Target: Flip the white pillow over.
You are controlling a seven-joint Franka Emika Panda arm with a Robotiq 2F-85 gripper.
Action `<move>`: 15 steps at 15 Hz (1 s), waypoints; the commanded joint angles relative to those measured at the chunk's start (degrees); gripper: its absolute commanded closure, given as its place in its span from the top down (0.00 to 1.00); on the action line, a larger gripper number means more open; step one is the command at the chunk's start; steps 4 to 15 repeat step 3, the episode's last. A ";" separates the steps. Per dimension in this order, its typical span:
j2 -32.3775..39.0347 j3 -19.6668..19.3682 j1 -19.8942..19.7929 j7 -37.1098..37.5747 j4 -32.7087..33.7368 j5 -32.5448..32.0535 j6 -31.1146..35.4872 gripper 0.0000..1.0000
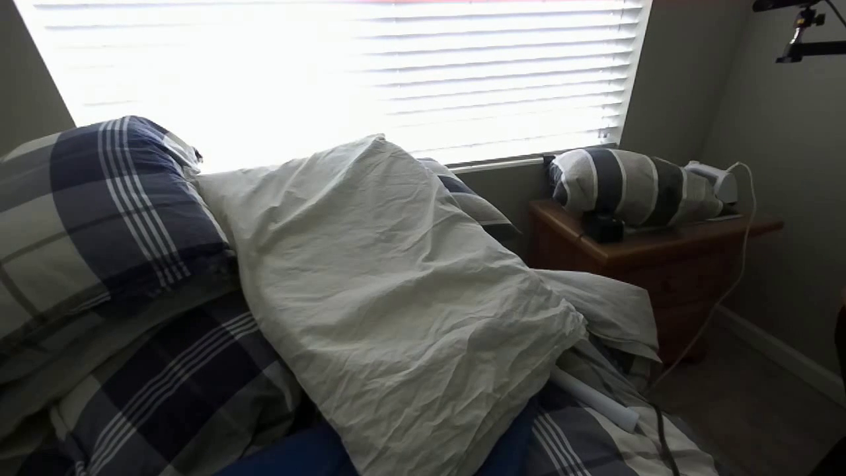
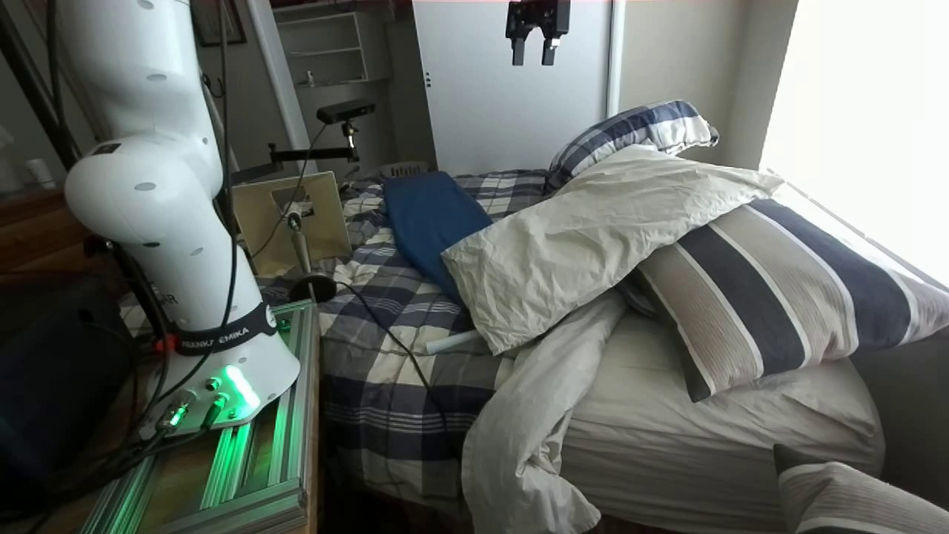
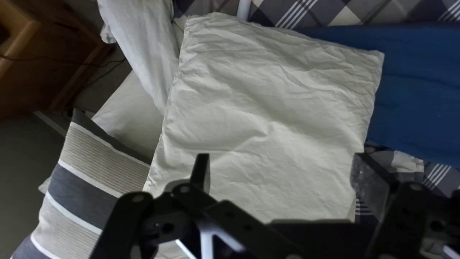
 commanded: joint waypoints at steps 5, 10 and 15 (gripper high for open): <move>-1.68 -2.39 2.05 -0.90 -2.09 0.45 0.62 1.00; -1.68 -2.39 2.05 -0.90 -2.09 0.45 0.62 1.00; -1.68 -2.39 2.05 -0.90 -2.09 0.45 0.62 1.00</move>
